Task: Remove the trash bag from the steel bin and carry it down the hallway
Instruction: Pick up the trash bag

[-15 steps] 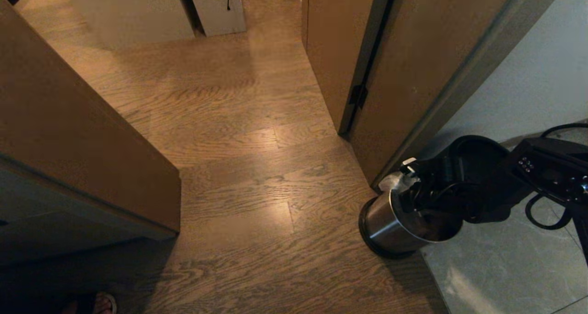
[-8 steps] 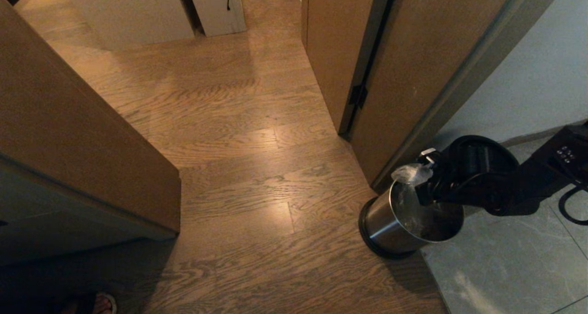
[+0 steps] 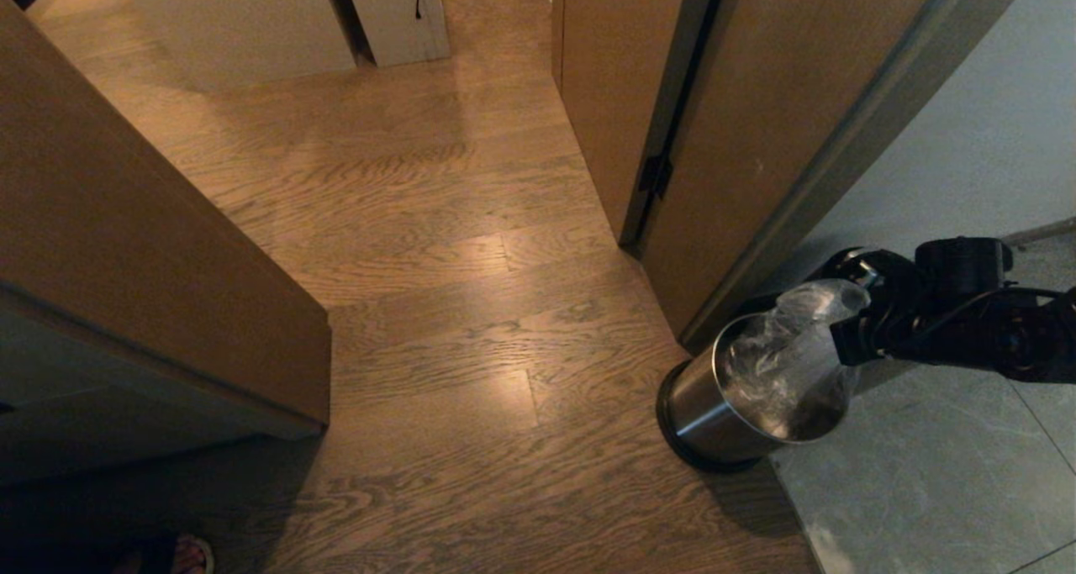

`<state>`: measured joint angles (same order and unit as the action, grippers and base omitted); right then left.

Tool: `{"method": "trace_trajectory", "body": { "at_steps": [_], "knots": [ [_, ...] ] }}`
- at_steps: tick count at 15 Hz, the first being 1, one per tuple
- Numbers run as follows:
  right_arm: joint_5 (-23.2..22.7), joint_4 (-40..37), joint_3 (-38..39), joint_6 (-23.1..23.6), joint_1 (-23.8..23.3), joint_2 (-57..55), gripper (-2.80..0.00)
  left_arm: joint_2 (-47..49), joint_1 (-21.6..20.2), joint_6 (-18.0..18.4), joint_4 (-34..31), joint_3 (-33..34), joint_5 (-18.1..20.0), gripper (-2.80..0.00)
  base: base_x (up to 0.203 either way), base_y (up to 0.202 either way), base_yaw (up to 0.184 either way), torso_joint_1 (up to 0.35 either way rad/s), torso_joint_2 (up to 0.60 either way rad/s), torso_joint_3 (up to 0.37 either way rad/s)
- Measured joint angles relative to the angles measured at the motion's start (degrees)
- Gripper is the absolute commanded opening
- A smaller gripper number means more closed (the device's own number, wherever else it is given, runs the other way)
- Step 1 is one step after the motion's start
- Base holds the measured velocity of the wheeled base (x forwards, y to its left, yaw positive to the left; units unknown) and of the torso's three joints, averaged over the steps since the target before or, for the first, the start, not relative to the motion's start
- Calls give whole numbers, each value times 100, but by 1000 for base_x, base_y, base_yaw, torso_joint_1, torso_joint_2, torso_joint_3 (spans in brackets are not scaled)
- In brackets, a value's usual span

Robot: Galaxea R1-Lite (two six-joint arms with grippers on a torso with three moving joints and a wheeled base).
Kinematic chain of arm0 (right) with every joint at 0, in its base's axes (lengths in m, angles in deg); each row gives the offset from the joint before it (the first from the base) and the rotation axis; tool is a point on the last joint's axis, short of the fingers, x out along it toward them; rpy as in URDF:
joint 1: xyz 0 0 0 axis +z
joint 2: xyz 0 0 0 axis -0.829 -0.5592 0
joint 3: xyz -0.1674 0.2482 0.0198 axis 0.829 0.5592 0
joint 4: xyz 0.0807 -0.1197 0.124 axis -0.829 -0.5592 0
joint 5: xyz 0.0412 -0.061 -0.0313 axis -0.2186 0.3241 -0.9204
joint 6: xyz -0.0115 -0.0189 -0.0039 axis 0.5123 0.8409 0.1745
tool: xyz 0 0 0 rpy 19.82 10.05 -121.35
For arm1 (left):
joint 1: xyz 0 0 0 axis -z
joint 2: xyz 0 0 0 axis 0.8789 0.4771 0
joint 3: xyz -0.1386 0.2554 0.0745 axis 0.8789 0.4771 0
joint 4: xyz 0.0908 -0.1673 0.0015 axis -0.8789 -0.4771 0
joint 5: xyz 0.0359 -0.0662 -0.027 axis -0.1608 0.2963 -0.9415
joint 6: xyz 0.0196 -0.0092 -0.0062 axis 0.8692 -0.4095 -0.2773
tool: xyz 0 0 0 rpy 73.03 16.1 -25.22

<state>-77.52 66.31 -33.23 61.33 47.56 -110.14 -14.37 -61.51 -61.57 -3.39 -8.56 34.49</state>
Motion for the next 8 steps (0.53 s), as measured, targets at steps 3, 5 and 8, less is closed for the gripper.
{"method": "trace_trajectory", "body": {
  "at_steps": [3, 5, 8],
  "knots": [
    [-45, -329, 258, -12, -131, 584, -280, 0, 0, 0, -2, 0, 2, -280, 0, 0, 0, 0, 0, 0],
    [-157, -365, 451, -11, -262, 953, -280, 0, 0, -2, 0, 0, 2, -280, 0, 0, 0, 0, 0, 0],
    [-339, -379, 615, -4, -399, 1401, -280, 0, 0, -2, 0, 0, 1, -280, 0, 0, 0, 0, 0, 0]
  ]
}}
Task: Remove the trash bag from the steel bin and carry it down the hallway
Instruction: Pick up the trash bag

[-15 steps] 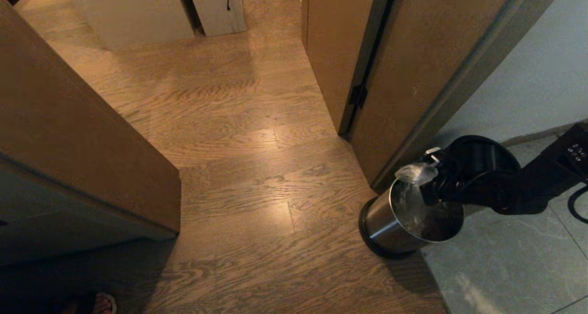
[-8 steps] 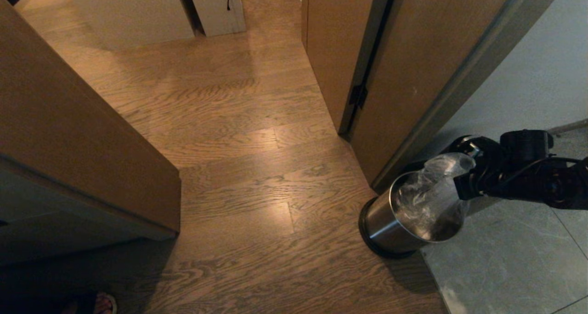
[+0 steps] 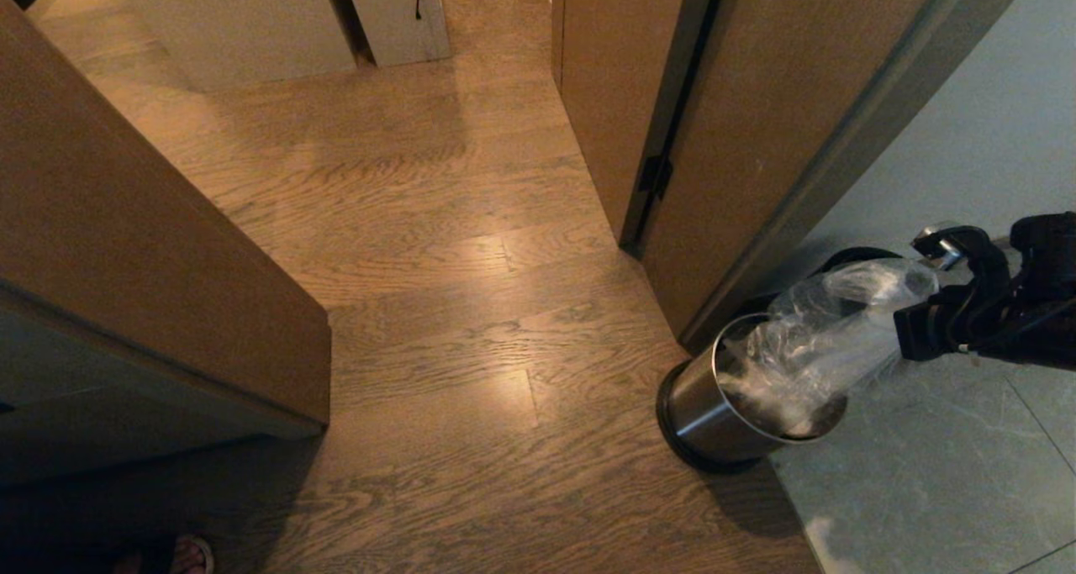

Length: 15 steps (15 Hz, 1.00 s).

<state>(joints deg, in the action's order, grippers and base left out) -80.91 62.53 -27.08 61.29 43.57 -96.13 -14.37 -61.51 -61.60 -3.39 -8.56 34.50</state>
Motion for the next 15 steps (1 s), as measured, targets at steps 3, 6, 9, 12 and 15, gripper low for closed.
{"method": "trace_trajectory", "body": {
  "at_steps": [3, 6, 9, 12, 15],
  "knots": [
    [-17, -1, 123, -6, -49, 427, -280, 0, 0, 0, 0, 0, 2, -280, 0, 0, 0, 0, 0, 0],
    [-16, -126, 311, -22, -84, 889, -280, 0, 0, 2, -2, 0, 0, -280, 0, 0, 0, 0, 0, 0],
    [-18, -640, 321, -9, -148, 1340, -280, 0, 0, -2, 0, 0, -1, -280, 0, 0, 0, 0, 0, 0],
    [-12, -741, 365, -19, -206, 1737, -280, 0, 0, -1, 0, 0, 2, -280, 0, 0, 0, 0, 0, 0],
    [-6, -1149, 425, -33, -232, 2210, -280, 0, 0, 0, -4, 0, 3, -280, 0, 0, 0, 0, 0, 0]
  ]
}}
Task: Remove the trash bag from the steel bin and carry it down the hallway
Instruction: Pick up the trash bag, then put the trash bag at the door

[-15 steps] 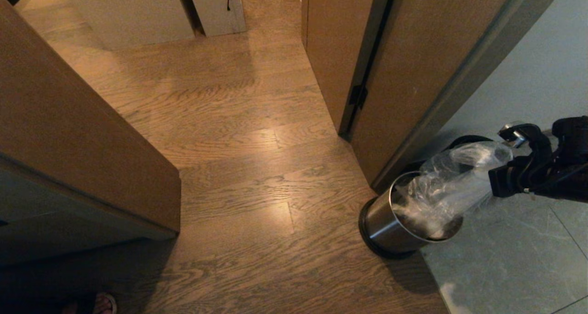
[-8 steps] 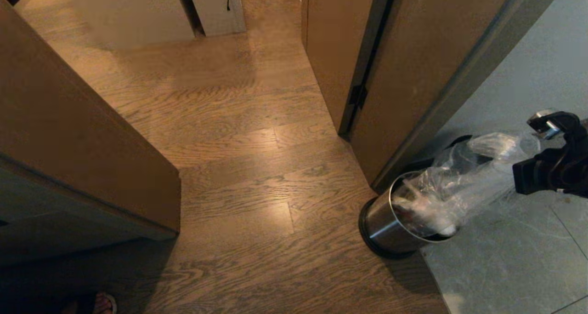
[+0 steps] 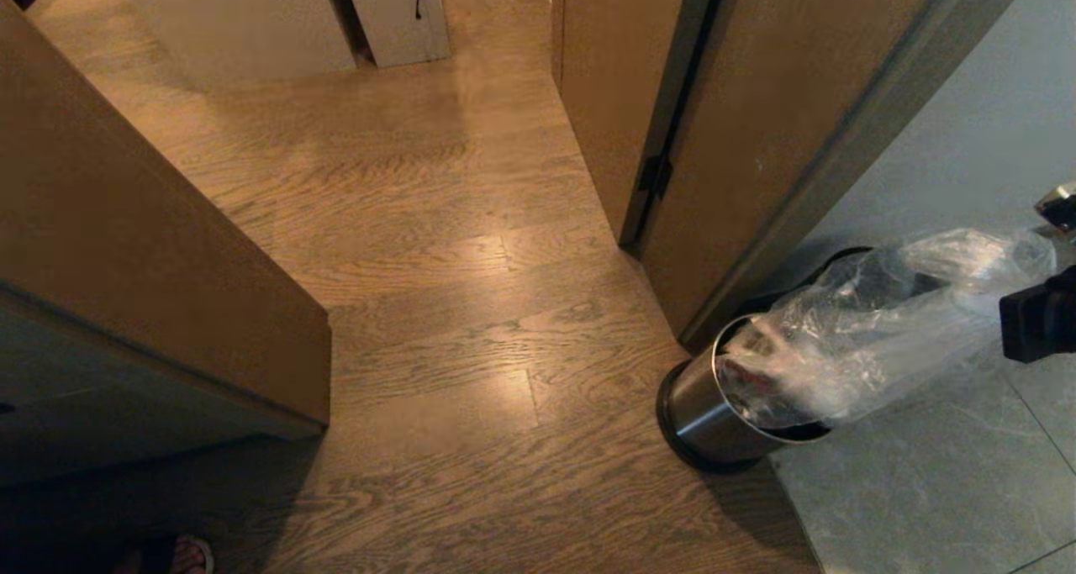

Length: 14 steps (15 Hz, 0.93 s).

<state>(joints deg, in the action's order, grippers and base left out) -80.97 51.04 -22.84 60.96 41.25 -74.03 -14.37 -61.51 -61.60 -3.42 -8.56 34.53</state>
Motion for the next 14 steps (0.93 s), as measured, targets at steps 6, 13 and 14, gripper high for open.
{"method": "trace_trajectory", "body": {
  "at_steps": [6, 13, 14],
  "knots": [
    [291, -355, 1309, -144, -13, 1568, -280, 0, 0, -2, 0, 0, 1, -280, 0, 0, 0, 0, 0, 0],
    [1225, -449, 3473, -1022, 565, 4233, -280, 0, 0, -2, 1, 0, -1, -280, 0, 0, 0, 0, 0, 0],
    [1439, -486, 3723, -1141, 695, 4657, -280, 0, 0, 0, 4, 0, -1, -280, 0, 0, 0, 0, 0, 0]
  ]
}}
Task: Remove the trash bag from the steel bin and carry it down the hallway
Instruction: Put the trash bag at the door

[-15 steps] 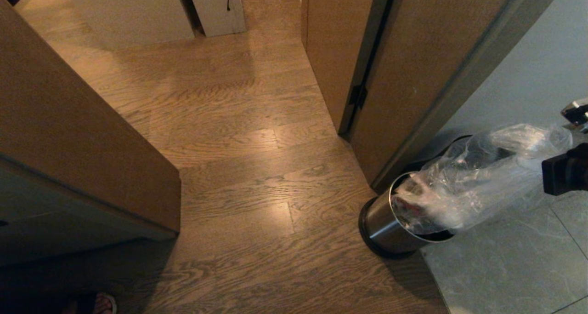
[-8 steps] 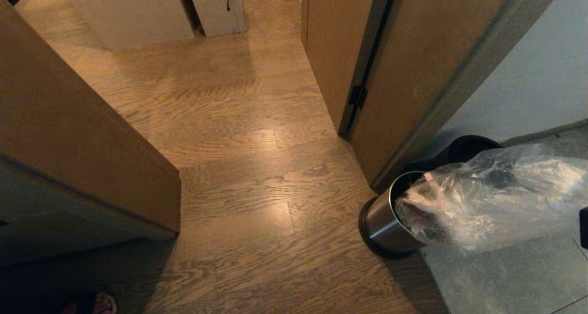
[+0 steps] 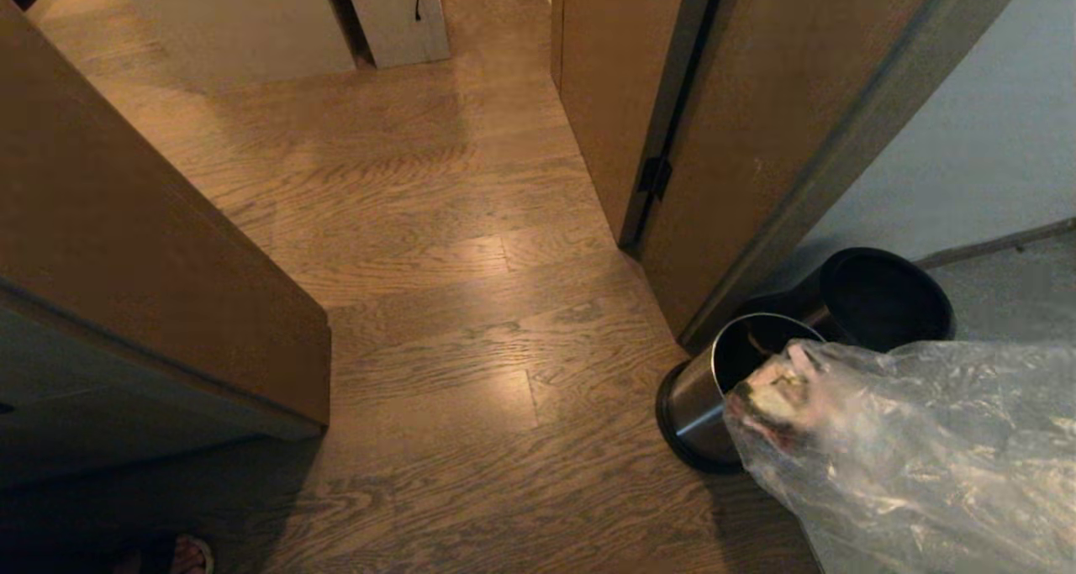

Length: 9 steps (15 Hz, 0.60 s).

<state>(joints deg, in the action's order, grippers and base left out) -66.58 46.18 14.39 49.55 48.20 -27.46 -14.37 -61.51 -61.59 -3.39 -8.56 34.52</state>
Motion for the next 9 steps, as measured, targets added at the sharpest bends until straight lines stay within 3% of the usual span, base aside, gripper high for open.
{"method": "trace_trajectory", "body": {
  "at_steps": [3, 9],
  "knots": [
    [368, -173, 512, -487, 213, 1026, -280, 0, 0, 0, -2, 0, 0, -280, 0, 0, 0, 0, 0, 0],
    [392, -523, 662, -971, 642, 1841, -280, 0, 0, 0, -2, 0, 1, -280, 0, 0, 0, 0, 0, 0]
  ]
}}
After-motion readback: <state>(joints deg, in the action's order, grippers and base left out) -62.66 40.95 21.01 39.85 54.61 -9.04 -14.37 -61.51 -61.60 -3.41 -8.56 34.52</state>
